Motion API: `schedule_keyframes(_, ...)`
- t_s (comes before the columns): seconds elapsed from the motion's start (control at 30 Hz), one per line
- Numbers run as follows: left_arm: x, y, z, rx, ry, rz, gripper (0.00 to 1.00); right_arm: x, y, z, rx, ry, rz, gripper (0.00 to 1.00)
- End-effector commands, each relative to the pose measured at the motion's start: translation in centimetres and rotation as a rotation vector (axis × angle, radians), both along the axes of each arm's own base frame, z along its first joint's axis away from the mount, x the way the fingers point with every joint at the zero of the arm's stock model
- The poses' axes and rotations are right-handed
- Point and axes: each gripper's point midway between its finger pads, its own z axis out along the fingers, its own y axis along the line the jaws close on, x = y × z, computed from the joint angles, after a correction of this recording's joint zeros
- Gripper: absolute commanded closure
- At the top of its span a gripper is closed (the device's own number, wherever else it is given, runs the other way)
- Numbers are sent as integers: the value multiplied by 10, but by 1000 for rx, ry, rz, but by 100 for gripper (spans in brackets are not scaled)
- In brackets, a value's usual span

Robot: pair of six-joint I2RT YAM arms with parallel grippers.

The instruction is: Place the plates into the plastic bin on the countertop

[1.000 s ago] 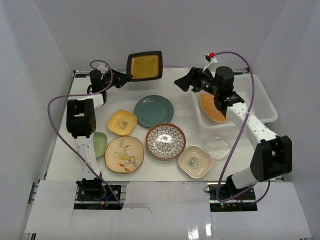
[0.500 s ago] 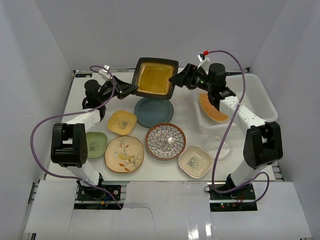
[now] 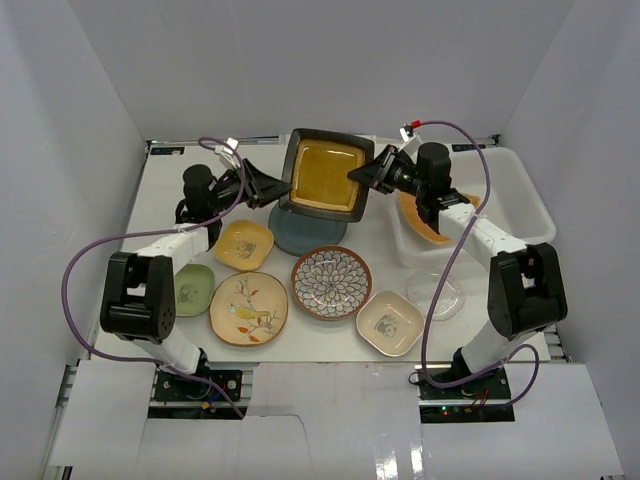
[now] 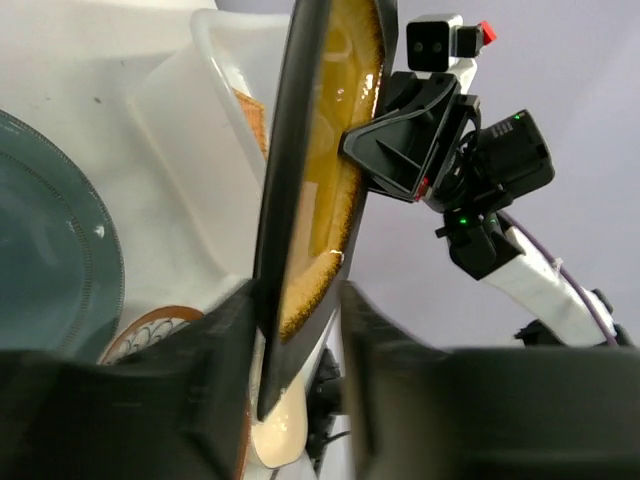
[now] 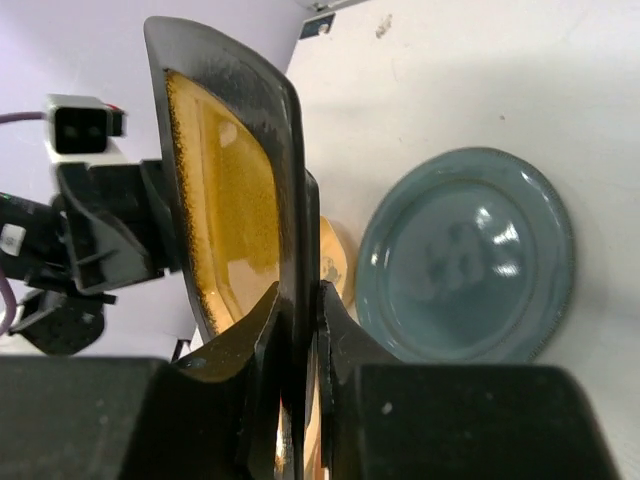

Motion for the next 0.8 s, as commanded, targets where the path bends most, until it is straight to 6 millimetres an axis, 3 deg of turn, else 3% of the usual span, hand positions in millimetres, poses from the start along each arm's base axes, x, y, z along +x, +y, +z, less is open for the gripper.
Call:
schedule_keyframes(0.0, -8, 8, 53, 32, -169, 32, 46, -1, -24, 48, 34, -169, -37, 92)
schedule_keyframes(0.03, -5, 11, 46, 77, -117, 60, 35, 1, -34, 51, 37, -172, -54, 92)
schedule_keyframes(0.07, -1, 14, 40, 121, -106, 96, 33, 9, -56, 54, 38, -175, -97, 92)
schedule_keyframes(0.2, 27, 41, 11, 328, -40, 280, 28, 18, -132, 59, 39, -169, -236, 92)
schedule_keyframes(0.23, 34, 45, 0, 374, -5, 286, 27, 22, -169, 53, 24, -148, -317, 92)
schedule_keyframes(0.3, 41, 46, -10, 401, 27, 283, 26, 18, -199, 49, 18, -140, -368, 92)
schedule_keyframes(0.33, 49, 46, -8, 421, 16, 286, 26, 17, -225, 36, 9, -117, -424, 92)
schedule_keyframes(0.37, 54, 48, -31, 456, 86, 276, 26, 15, -235, 26, 0, -87, -434, 92)
schedule_keyframes(0.47, 73, 55, -43, 538, 86, 294, 25, 12, -271, 0, -41, -29, -493, 92)
schedule_keyframes(0.5, 76, 57, -66, 577, 144, 279, 25, 12, -278, -10, -50, -10, -511, 92)
schedule_keyframes(0.53, 81, 59, -74, 608, 146, 270, 24, 13, -291, -19, -75, -2, -541, 92)
schedule_keyframes(0.57, 87, 58, -72, 617, 135, 260, 23, 13, -295, -28, -88, 31, -550, 92)
schedule_keyframes(0.6, 88, 56, -93, 636, 184, 228, 23, 16, -300, -39, -101, 59, -558, 92)
schedule_keyframes(0.77, 98, 51, -121, 662, 225, 148, 19, 32, -312, -57, -176, 109, -540, 92)
